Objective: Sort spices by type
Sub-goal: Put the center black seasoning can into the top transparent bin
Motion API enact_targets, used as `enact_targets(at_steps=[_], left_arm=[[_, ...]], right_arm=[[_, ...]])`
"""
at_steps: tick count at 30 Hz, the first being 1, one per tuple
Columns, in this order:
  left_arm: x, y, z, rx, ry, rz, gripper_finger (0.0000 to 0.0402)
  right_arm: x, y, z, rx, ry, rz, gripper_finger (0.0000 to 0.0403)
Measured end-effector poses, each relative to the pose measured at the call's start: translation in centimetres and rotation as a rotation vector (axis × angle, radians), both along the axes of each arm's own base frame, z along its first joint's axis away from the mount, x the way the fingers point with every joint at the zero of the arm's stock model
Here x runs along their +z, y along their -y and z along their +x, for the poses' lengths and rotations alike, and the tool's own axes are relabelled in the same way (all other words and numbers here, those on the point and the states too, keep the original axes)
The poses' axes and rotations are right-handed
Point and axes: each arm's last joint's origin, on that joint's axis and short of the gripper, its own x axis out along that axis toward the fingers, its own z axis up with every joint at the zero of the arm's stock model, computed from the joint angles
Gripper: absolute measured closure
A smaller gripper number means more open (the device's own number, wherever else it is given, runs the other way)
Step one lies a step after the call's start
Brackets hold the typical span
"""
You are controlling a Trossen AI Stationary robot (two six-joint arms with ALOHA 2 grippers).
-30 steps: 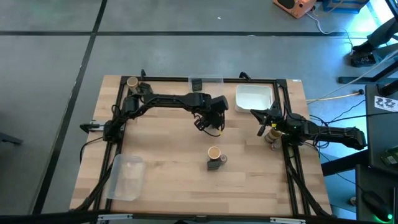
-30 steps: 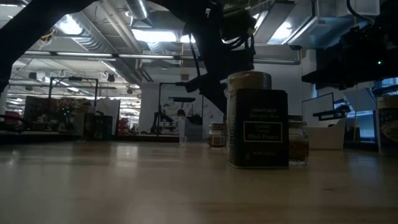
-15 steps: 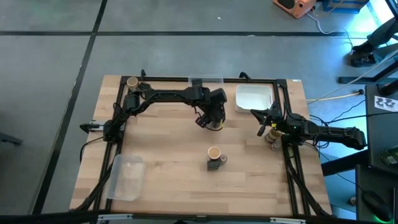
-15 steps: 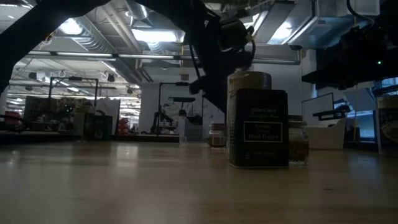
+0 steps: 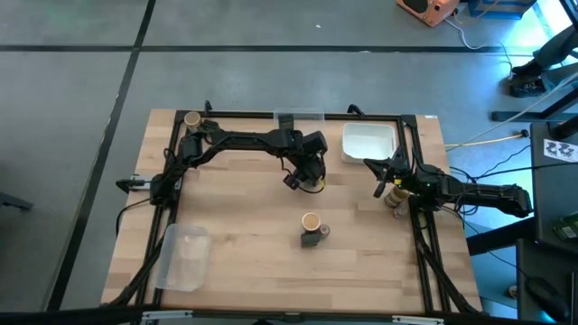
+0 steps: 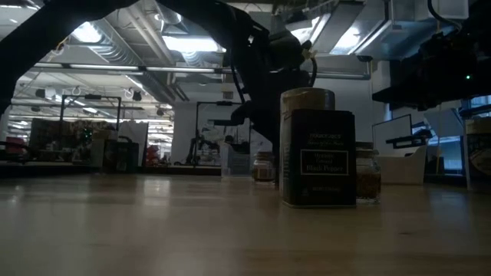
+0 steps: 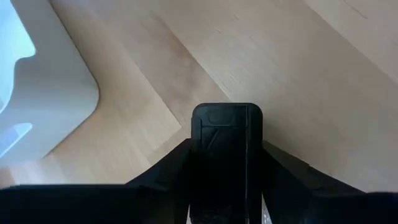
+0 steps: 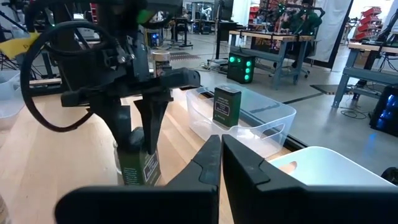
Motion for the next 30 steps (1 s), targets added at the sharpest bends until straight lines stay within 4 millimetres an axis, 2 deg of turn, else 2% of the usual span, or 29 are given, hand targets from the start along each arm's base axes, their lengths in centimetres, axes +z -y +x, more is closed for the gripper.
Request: enact_targets(at_steps=[8, 11, 21, 25, 30], left_arm=[[0.4, -0.1, 0.4, 0.060, 0.041, -0.008, 0.0274], [1.2, 0.0, 0.5, 0.091, 0.052, 0.019, 0.0275], [8.1, 0.4, -1.4, 0.209, 0.210, 0.014, 0.0276], [11.0, -0.3, -2.7, 0.282, 0.281, 0.012, 0.0276], [13.0, -1.8, -4.4, 0.389, 0.319, 0.010, 0.0276]], right_arm=[[0.0, 0.0, 0.0, -0.001, 0.000, 0.000, 0.0386], [0.0, 0.0, 0.0, -0.001, 0.000, 0.000, 0.0386], [0.0, 0.0, 0.0, -0.001, -0.001, 0.000, 0.0386], [0.0, 0.0, 0.0, -0.001, 0.000, 0.000, 0.0386], [0.0, 0.0, 0.0, -0.001, 0.000, 0.000, 0.0386]])
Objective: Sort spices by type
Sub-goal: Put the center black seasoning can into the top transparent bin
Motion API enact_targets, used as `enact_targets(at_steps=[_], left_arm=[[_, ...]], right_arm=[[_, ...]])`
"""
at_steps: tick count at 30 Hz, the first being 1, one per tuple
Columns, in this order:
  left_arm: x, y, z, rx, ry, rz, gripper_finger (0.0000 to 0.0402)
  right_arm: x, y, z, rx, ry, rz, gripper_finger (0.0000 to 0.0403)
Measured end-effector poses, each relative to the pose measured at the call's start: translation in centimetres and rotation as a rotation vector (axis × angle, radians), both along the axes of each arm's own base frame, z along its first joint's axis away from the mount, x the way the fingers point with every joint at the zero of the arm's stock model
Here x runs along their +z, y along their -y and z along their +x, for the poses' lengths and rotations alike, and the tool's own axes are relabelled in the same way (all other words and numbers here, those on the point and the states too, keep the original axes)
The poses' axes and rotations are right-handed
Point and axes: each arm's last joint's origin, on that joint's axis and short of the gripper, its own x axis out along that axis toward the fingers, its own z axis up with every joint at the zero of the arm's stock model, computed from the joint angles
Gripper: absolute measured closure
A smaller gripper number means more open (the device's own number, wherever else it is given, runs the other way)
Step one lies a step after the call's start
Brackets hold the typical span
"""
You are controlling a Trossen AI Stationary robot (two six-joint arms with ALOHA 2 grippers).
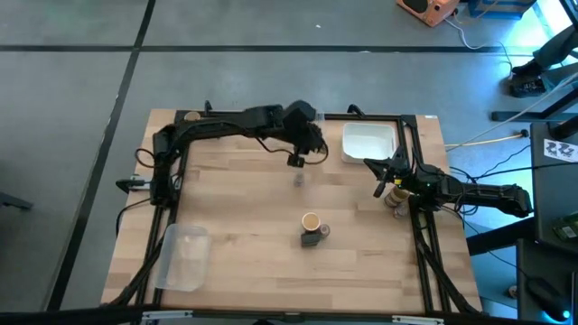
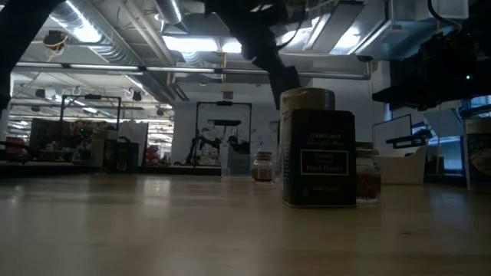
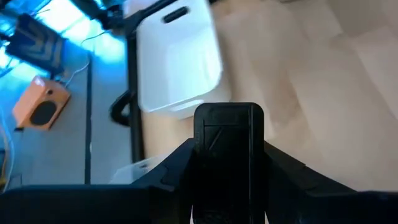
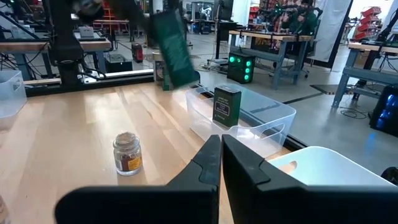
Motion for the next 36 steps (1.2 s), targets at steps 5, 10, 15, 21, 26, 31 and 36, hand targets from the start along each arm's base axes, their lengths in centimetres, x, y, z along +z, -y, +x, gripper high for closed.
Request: enact_targets(at_steps=[5, 10, 15, 21, 26, 31, 36], left_arm=[[0.4, -2.6, -1.6, 0.120, -0.005, -0.055, 0.0276], [-1.0, -5.6, -2.9, 0.237, -0.055, -0.109, 0.0276], [-3.2, -7.9, -4.5, 0.337, -0.102, -0.161, 0.0276], [-6.0, -9.3, -5.4, 0.383, -0.118, -0.176, 0.0276], [-7.6, -9.5, -5.7, 0.388, -0.120, -0.178, 0.0276], [-9.0, -9.4, -5.6, 0.369, -0.133, -0.168, 0.0276], [-10.8, -9.6, -5.3, 0.364, -0.143, -0.166, 0.0276]], right_arm=[[0.0, 0.0, 0.0, 0.000, 0.000, 0.000, 0.0386], [0.0, 0.0, 0.0, 0.000, 0.000, 0.000, 0.0386], [0.0, 0.0, 0.0, 0.000, 0.000, 0.000, 0.0386], [0.0, 0.0, 0.0, -0.005, 0.000, 0.000, 0.0386], [0.0, 0.0, 0.0, -0.005, 0.000, 0.000, 0.0386], [0.0, 0.0, 0.0, -0.006, 0.000, 0.000, 0.0386], [0.0, 0.0, 0.0, -0.007, 0.000, 0.000, 0.0386]])
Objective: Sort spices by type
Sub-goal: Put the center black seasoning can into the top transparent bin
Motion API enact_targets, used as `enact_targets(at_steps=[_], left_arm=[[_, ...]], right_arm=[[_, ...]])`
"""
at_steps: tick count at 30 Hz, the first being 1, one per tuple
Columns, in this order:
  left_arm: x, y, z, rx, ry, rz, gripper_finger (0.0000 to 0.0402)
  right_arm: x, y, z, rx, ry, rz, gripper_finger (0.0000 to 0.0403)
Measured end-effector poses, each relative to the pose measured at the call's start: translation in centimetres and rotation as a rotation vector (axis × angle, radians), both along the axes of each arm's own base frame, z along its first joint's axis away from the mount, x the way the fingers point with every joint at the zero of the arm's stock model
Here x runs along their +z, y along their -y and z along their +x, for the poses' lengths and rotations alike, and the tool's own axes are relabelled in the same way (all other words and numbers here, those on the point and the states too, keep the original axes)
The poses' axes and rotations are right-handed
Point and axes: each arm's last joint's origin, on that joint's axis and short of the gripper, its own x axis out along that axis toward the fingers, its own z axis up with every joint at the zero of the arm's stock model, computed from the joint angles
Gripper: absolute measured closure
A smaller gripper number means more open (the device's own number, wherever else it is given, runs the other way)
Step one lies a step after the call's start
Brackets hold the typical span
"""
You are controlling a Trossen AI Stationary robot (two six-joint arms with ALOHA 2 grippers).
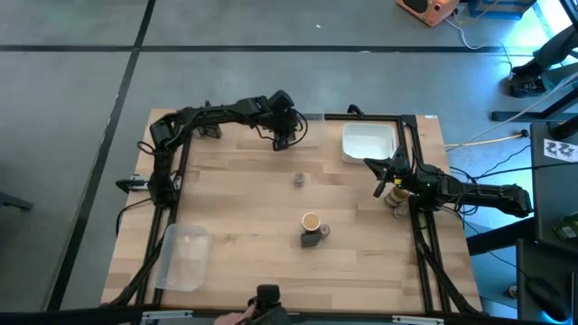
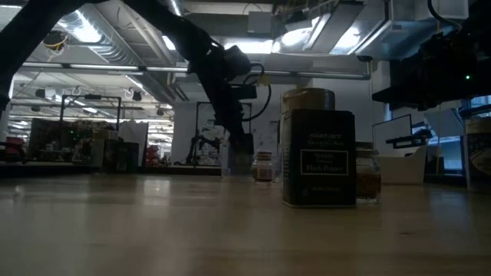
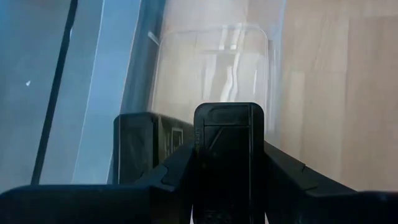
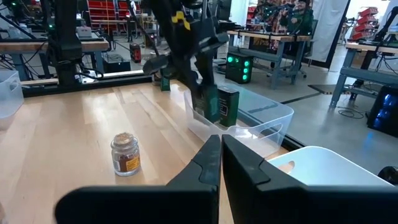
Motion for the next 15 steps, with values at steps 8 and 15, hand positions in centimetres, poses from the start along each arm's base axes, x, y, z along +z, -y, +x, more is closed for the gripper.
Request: enact_targets(at_steps=[8, 15], left_arm=[[-1.22, 0.02, -0.04, -0.022, -0.028, 0.001, 0.0276], [-1.21, 0.01, -0.02, 0.017, -0.011, -0.019, 0.0275]], right_arm=[[0.00, 0.00, 0.00, 0.000, 0.000, 0.000, 0.0386], [0.00, 0.00, 0.00, 0.000, 0.000, 0.000, 0.0386]])
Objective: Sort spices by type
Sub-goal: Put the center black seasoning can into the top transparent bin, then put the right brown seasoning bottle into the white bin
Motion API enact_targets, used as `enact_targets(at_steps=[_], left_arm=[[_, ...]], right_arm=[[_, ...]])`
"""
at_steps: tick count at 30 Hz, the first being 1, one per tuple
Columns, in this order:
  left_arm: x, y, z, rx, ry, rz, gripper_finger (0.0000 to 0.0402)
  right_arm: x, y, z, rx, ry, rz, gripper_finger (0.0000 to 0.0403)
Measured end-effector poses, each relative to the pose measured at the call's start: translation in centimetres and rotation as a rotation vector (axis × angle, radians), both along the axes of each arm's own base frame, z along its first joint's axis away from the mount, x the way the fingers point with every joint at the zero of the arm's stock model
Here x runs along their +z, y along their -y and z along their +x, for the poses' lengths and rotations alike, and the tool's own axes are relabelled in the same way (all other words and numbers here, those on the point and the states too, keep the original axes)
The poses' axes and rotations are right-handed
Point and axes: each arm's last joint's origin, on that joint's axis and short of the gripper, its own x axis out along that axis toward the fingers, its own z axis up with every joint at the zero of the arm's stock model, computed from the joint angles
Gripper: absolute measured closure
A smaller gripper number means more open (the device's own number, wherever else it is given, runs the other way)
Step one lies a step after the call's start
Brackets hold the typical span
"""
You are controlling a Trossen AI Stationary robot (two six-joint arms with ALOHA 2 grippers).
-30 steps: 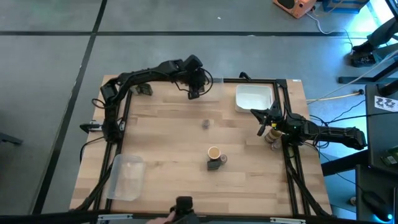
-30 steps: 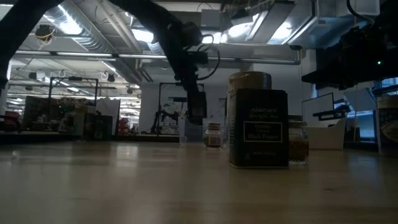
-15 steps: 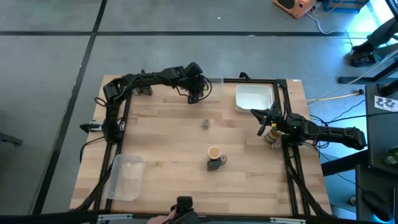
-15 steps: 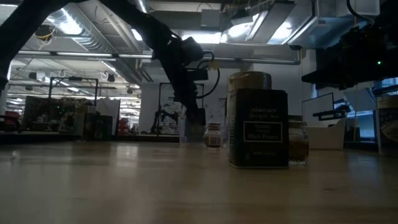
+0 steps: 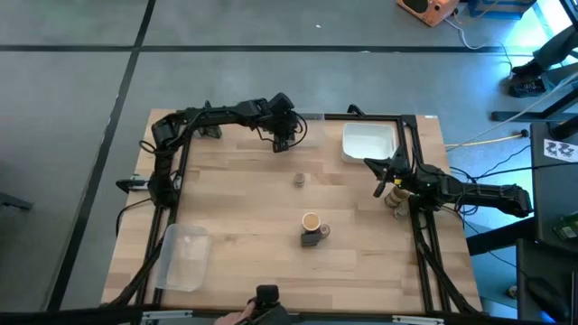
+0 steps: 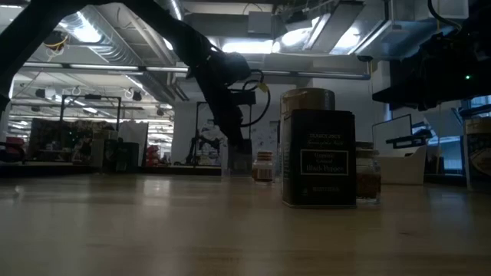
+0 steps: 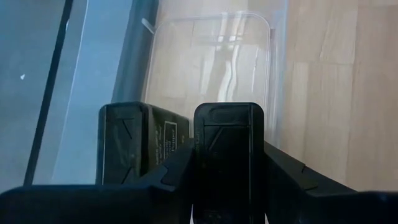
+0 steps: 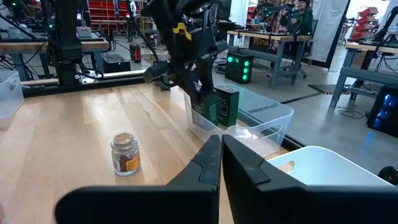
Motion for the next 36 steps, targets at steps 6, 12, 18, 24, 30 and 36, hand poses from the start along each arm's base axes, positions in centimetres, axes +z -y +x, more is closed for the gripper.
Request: enact_targets(at_steps=[6, 12, 18, 24, 30, 36], left_arm=[[0.0, -0.1, 0.0, 0.010, 0.003, -0.004, 0.0229], [0.0, 0.0, 0.0, 0.009, 0.002, -0.004, 0.0195], [2.0, 0.6, -0.3, -0.018, 0.027, 0.029, 0.0190], [7.1, 3.3, -1.0, -0.049, 0.152, 0.081, 0.0196], [11.5, 7.9, -1.5, -0.091, 0.279, 0.068, 0.0198], [11.0, 12.1, -1.3, -0.136, 0.281, -0.022, 0.0202]], right_arm=[[0.0, 0.0, 0.0, 0.000, 0.000, 0.000, 0.0386], [0.0, 0.0, 0.0, 0.000, 0.000, 0.000, 0.0386], [0.0, 0.0, 0.0, 0.000, 0.000, 0.000, 0.0386], [0.0, 0.0, 0.0, -0.006, -0.002, -0.005, 0.0386], [0.0, 0.0, 0.0, -0.005, -0.022, -0.046, 0.0386], [0.0, 0.0, 0.0, -0.005, -0.018, -0.041, 0.0386]])
